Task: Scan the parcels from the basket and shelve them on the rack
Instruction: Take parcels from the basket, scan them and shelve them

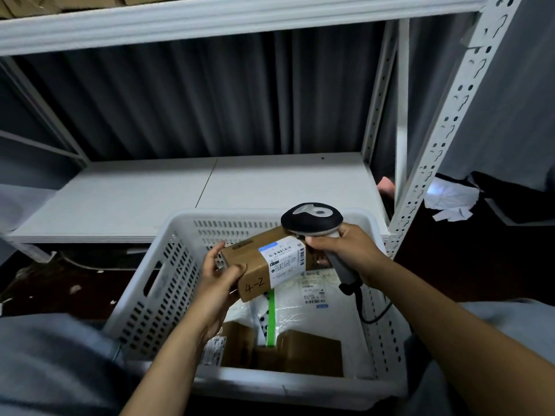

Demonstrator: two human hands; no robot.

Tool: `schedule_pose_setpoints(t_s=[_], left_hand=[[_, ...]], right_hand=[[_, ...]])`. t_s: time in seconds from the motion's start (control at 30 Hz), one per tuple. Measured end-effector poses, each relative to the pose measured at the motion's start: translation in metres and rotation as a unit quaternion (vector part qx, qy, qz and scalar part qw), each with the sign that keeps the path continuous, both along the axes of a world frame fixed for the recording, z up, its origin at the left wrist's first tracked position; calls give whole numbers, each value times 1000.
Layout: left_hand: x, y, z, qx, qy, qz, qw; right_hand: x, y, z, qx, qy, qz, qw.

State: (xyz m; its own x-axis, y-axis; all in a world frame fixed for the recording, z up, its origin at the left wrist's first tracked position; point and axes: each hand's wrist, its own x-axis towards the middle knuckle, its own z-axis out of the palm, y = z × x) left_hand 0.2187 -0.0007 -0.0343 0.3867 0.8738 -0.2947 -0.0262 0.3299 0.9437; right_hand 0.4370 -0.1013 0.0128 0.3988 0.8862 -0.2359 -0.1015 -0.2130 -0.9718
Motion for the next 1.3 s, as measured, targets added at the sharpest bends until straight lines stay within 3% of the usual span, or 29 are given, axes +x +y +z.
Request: schedule_pose_setpoints(t_s=[0.17,0.47,1.1,1.3], left_hand=[[-11,7,-12,43,53,57,996],[-31,25,-33,81,30,116,989],[-30,25,-30,106,36,104,988],[-24,20,-23,75,6,85,994]], right_hand=[[5,-1,2,-42,-56,33,997],[9,-7,17,-81,-112,114,984],[12,-2,15,-94,-162,84,979],[11,2,8,-50,-180,63,980]])
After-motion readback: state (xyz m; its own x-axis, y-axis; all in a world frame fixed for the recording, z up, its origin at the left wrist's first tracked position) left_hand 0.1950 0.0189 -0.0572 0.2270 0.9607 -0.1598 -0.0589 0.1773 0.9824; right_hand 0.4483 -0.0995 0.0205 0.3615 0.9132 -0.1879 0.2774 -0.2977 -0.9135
